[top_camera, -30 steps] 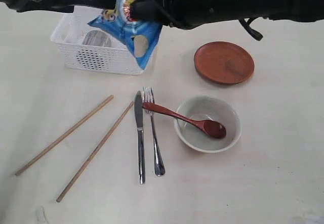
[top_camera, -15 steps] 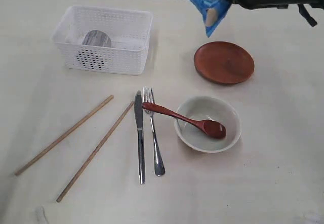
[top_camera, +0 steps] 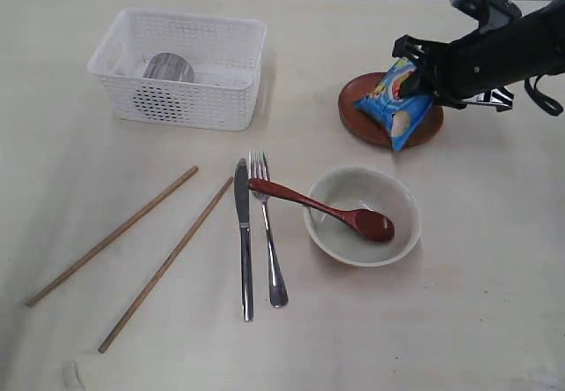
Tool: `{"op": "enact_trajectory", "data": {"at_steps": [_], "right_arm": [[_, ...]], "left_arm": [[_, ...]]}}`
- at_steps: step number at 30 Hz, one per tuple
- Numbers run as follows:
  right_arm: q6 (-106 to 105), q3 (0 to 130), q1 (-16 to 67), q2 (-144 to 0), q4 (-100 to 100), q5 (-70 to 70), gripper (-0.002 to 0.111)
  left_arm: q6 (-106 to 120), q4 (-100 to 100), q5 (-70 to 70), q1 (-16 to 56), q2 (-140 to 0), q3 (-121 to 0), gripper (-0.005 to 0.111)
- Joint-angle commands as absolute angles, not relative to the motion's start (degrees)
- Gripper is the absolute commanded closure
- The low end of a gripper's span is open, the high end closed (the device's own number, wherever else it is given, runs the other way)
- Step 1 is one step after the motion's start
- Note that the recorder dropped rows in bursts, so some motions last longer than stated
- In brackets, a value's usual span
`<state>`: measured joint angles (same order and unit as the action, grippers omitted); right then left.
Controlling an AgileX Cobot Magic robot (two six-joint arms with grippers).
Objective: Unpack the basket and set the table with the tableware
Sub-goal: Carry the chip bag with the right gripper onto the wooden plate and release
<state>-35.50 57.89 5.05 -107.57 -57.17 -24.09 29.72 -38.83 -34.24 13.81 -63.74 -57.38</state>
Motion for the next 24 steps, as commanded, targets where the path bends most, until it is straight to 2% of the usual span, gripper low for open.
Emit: {"op": "enact_trajectory", "data": {"at_steps": [1,3,8,10,18,24], "right_arm": [[-36.20,57.94,4.78,-109.43,-56.45,-23.86,0.104],[-36.87,57.94,4.78,-109.42,-56.45,-23.43,0.092],[-37.33,58.03,4.78,-109.20,-56.45,-24.26,0.051],[-37.49,58.93,4.78,-109.15,-56.45,-25.88,0.039],[-35.11,65.36,4.54,-108.48,-54.89,-33.72,0.037],[-23.74,67.35,1.85,-105.07,-38.43,-35.27,0.037]], "left_arm": [[29.35,-39.22,-33.55,13.95,-63.39,-57.42,0.003],[29.35,-39.22,-33.55,13.95,-63.39,-57.42,0.003],[29.35,-39.22,-33.55,13.95,-63.39,-57.42,0.003],[29.35,-39.22,-33.64,13.95,-63.39,-57.42,0.003],[29.35,-39.00,-35.69,13.95,-63.39,-57.42,0.003],[29.35,-38.65,-35.47,13.95,-63.39,-56.12,0.003]]}}
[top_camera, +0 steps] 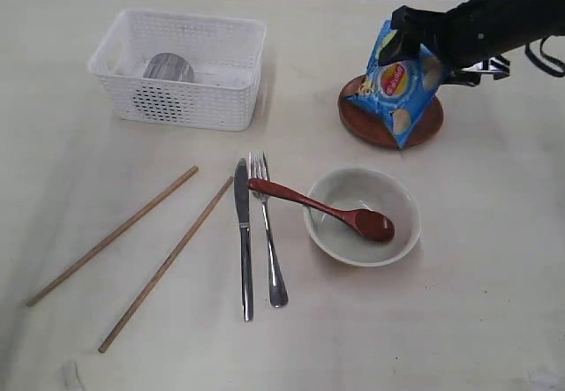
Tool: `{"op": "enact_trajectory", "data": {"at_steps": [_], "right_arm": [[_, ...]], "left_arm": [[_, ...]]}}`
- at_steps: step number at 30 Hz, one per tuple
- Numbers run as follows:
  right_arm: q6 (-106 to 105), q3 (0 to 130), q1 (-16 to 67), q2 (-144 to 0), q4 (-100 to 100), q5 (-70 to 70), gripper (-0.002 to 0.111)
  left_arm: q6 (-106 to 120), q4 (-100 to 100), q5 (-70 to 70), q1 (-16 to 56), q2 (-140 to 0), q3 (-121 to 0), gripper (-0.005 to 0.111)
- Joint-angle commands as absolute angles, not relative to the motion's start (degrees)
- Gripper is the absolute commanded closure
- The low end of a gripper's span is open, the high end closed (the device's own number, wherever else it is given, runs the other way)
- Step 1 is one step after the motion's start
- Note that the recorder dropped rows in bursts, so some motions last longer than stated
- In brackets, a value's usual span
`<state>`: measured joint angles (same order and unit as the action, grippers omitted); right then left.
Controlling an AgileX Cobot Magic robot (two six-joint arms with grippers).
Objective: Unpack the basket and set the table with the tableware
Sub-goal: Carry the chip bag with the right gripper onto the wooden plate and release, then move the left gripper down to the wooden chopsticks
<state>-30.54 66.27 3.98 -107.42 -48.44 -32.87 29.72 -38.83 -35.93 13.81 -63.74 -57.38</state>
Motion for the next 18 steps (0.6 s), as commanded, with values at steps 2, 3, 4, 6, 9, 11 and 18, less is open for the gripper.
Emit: {"op": "enact_trajectory", "data": {"at_steps": [2,3,4,6,9,11,18], "right_arm": [[-23.38,67.41,0.90,-104.67,-35.69,-37.97,0.037],[-23.38,67.41,0.76,-104.51,-35.12,-38.91,0.037],[-23.38,67.41,0.39,-104.39,-34.39,-39.64,0.037],[-23.34,67.51,-0.46,-103.88,-33.93,-40.68,0.037],[-23.12,67.51,-1.22,-101.84,-33.93,-40.79,0.037],[-23.12,67.51,-1.76,-99.77,-33.93,-40.45,0.037],[-21.51,67.81,-1.99,-93.83,-31.68,-38.62,0.040]], "left_arm": [[29.35,-38.76,-33.65,13.95,-63.39,-55.09,0.003],[29.35,-38.76,-33.24,13.95,-63.39,-54.55,0.003],[29.35,-38.93,-32.95,13.95,-63.39,-54.22,0.003],[29.35,-38.93,-32.94,13.95,-63.39,-53.43,0.003],[29.35,-38.81,-33.21,13.95,-63.39,-52.43,0.003],[29.35,-38.81,-33.33,13.95,-63.39,-51.63,0.003],[29.50,-37.70,-32.86,13.95,-63.39,-49.67,0.003]]}}
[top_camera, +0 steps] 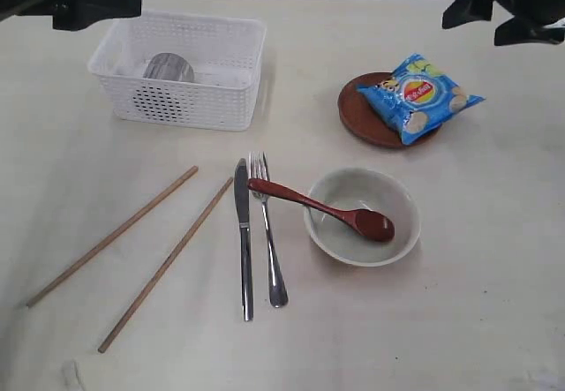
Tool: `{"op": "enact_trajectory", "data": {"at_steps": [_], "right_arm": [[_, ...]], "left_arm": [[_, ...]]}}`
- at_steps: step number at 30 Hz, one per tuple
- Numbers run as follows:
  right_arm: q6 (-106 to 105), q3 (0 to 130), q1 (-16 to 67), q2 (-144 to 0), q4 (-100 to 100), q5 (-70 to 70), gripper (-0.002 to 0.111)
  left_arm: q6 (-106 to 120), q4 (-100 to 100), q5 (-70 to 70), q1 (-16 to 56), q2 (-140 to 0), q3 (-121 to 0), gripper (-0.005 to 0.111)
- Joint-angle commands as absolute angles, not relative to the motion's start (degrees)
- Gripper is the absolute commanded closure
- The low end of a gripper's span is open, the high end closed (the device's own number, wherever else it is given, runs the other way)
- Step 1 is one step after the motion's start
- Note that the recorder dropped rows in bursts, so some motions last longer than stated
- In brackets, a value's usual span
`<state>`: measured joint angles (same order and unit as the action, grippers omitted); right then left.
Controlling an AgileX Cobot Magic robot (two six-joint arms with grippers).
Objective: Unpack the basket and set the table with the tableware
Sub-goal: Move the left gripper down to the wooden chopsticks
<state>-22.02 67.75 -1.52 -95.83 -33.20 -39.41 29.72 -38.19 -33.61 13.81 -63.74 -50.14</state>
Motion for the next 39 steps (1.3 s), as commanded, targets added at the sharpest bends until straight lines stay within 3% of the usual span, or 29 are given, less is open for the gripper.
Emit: {"op": "enact_trajectory", "data": {"at_steps": [1,9,17,28,39], "right_arm": [[-21.37,67.67,-1.87,-94.33,-30.97,-38.33,0.044],[-17.65,66.50,-1.73,-102.23,-19.48,-28.67,0.109],[-13.73,66.61,0.32,-110.89,-19.29,-23.57,0.109],[-14.36,66.61,7.04,-111.36,-19.12,-24.94,0.109],[-14.26,66.61,2.22,-94.99,-18.87,-27.07,0.109]], "left_arm": [[29.63,-37.70,-32.86,13.95,-63.39,-49.67,0.003],[31.24,-37.70,-34.47,13.95,-63.39,-49.67,0.003],[31.24,-37.70,-33.28,13.95,-63.39,-49.67,0.003],[31.24,-37.70,-33.28,13.95,-63.39,-49.67,0.003],[30.41,-37.70,-41.05,13.95,-64.30,-43.86,0.003]]}}
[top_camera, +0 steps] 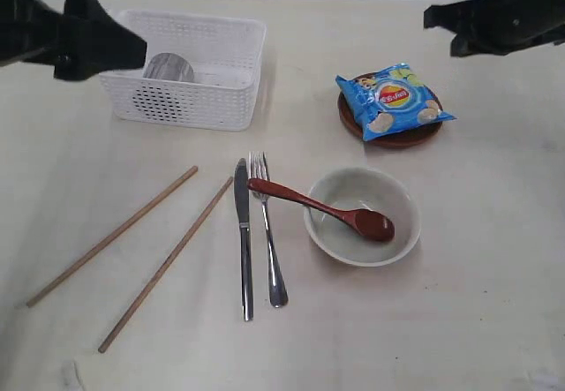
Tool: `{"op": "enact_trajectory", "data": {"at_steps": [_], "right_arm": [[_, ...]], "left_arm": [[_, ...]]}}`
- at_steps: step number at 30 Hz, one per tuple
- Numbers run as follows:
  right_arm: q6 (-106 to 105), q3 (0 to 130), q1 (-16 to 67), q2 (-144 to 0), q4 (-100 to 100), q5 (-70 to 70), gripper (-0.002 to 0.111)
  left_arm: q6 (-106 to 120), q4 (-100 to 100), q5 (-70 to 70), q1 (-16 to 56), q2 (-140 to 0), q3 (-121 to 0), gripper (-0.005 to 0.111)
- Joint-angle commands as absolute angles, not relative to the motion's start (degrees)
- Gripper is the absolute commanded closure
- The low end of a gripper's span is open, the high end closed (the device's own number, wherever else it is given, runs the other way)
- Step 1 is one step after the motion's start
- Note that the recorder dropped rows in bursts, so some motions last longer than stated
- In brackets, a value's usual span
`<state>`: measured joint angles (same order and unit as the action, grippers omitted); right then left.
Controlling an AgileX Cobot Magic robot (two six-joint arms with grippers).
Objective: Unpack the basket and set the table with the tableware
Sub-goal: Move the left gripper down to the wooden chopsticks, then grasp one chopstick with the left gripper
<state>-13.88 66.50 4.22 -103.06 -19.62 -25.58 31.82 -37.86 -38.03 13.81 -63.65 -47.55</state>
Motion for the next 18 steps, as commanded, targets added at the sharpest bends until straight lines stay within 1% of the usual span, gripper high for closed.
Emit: {"op": "enact_trajectory", "data": {"at_steps": [1,2,3,4,5,6,7,8,9,11,14,17,18], "right_arm": [[-14.14,66.61,2.08,-93.39,-19.06,-27.38,0.109],[-14.14,66.61,2.08,-90.72,-19.61,-28.25,0.109],[-14.29,66.61,2.08,-89.57,-20.53,-29.07,0.109],[-14.29,66.61,2.08,-87.87,-22.20,-31.16,0.109],[-14.29,66.61,2.08,-87.02,-22.76,-32.74,0.109],[-14.29,66.61,2.18,-85.78,-23.21,-36.10,0.109],[-14.29,66.61,2.29,-85.23,-23.21,-37.53,0.109],[-14.29,66.61,2.29,-84.15,-24.18,-39.81,0.109],[-14.85,66.51,2.29,-83.30,-25.65,-42.39,0.109],[-16.78,66.37,2.84,-82.01,-28.25,-46.64,0.109],[-17.17,64.58,5.06,-79.20,-28.30,-48.09,0.109],[-17.69,61.31,7.52,-75.39,-28.42,-47.40,0.109],[-17.82,60.56,7.95,-74.73,-28.42,-46.91,0.109]], "left_arm": [[29.45,-37.28,-43.95,13.95,-65.28,-43.83,0.003],[27.29,-35.90,-49.48,13.95,-67.57,-44.21,0.008],[25.65,-34.50,-51.77,13.95,-68.93,-44.64,0.013],[22.80,-32.34,-54.93,13.95,-71.15,-45.44,0.027],[22.38,-31.86,-57.18,13.95,-72.01,-45.76,0.037],[23.89,-32.29,-61.74,13.95,-72.98,-46.03,0.056],[26.21,-32.27,-62.85,14.53,-73.33,-46.03,0.067],[32.69,-31.59,-61.33,16.30,-73.47,-45.27,0.081],[40.49,-31.89,-57.55,18.12,-73.47,-44.05,0.086],[44.98,-31.74,-50.37,20.20,-73.47,-41.60,0.086],[46.02,-31.19,-42.65,20.35,-73.47,-38.46,0.085],[47.23,-29.23,-39.28,20.35,-75.95,-37.71,0.057],[46.81,-28.67,-38.91,20.35,-77.07,-37.71,0.058]]}}
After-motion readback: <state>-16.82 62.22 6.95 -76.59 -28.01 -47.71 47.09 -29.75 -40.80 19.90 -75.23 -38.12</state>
